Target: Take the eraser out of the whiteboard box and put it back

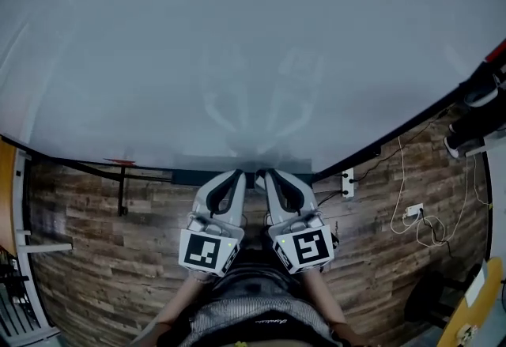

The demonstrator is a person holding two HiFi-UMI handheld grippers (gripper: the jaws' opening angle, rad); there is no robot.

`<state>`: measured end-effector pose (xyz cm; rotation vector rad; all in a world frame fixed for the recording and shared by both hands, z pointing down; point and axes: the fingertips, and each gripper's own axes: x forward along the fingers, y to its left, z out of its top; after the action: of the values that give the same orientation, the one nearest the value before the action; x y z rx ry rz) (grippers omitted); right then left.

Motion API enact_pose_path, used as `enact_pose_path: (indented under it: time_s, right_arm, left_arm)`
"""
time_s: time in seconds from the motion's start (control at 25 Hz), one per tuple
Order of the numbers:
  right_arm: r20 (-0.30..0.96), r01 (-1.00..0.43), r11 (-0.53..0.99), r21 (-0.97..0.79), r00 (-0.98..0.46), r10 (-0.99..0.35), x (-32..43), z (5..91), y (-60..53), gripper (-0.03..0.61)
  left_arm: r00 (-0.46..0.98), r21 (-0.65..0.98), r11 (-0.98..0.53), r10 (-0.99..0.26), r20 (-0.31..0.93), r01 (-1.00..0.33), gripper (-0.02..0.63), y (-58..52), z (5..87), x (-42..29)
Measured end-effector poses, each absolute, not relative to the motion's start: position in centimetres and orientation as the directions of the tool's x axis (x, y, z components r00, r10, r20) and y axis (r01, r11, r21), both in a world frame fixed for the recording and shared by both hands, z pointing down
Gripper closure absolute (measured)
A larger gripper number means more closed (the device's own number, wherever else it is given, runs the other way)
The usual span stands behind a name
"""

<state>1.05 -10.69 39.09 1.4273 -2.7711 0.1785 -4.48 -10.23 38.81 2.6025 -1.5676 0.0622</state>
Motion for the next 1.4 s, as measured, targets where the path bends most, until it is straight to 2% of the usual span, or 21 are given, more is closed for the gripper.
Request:
enact_pose_path:
  time_s: [0.48, 0.68, 1.4]
  right_arm:
    - [0.072, -0.933, 0.353, -0.073, -0.358, -0.931, 1.4, 39.3, -9.2, 0.581]
    - [0.078, -0.955, 0.286, -0.077, -0.291, -0.953, 2.0, 40.0, -7.9, 0.581]
    - [0.061, -0.903, 0.425, -0.053, -0.428, -0.902, 2.9, 38.3, -8.6, 0.58]
  left_arm:
    - [0.652, 0.1, -0.644, -0.752, 0.097, -0.758, 0.612, -9.2, 39.9, -5.6]
    - [0.675, 0.116, -0.665, -0.729, 0.111, -0.737, 0.612, -7.9, 40.6, -6.2]
    - [0.632, 0.1, -0.626, -0.773, 0.058, -0.774, 0.612, -8.6, 38.2, -2.3]
